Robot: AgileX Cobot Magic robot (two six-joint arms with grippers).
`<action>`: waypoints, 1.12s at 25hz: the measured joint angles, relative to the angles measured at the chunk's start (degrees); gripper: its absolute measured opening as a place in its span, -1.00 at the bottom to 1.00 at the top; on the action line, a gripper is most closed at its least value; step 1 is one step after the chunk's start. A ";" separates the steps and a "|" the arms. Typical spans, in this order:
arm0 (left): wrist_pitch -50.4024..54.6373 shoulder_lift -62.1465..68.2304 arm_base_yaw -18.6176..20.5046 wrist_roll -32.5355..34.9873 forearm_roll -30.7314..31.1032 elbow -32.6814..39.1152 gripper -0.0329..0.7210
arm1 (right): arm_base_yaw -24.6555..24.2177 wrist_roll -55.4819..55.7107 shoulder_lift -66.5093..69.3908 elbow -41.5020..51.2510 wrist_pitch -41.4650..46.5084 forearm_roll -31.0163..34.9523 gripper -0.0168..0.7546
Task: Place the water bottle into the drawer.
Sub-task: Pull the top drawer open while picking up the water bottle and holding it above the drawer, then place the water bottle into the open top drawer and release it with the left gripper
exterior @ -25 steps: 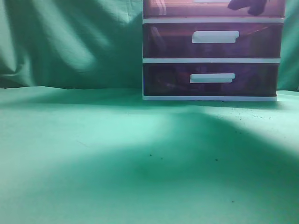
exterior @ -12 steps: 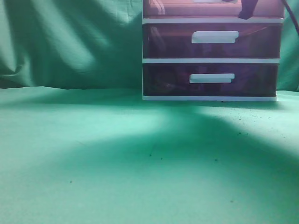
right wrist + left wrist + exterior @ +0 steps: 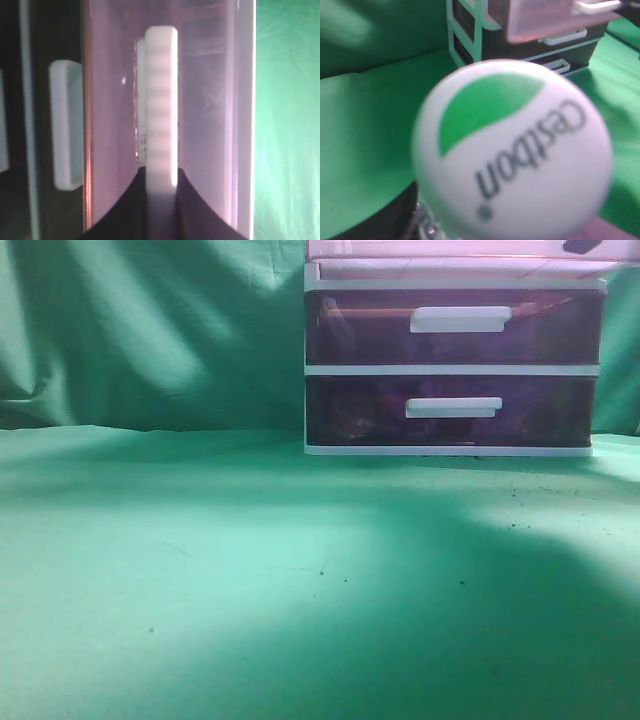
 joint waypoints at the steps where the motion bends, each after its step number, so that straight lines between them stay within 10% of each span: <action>1: -0.49 0.00 0.00 0.00 -0.12 0.00 -0.13 | 0.00 0.21 -1.62 1.89 -0.10 -0.46 -0.69; 10: -0.75 0.87 0.00 0.00 -2.91 -1.94 -0.13 | 0.00 1.07 -13.92 18.35 -4.27 -1.07 -0.75; 18: 6.47 10.44 -0.92 7.01 -4.28 -19.47 -0.13 | 0.00 1.46 -15.53 23.34 -6.04 -1.07 -0.75; 28: 21.52 41.82 -19.39 11.02 12.17 -60.34 -0.13 | 0.00 1.56 -15.53 23.60 -6.92 -1.07 -0.75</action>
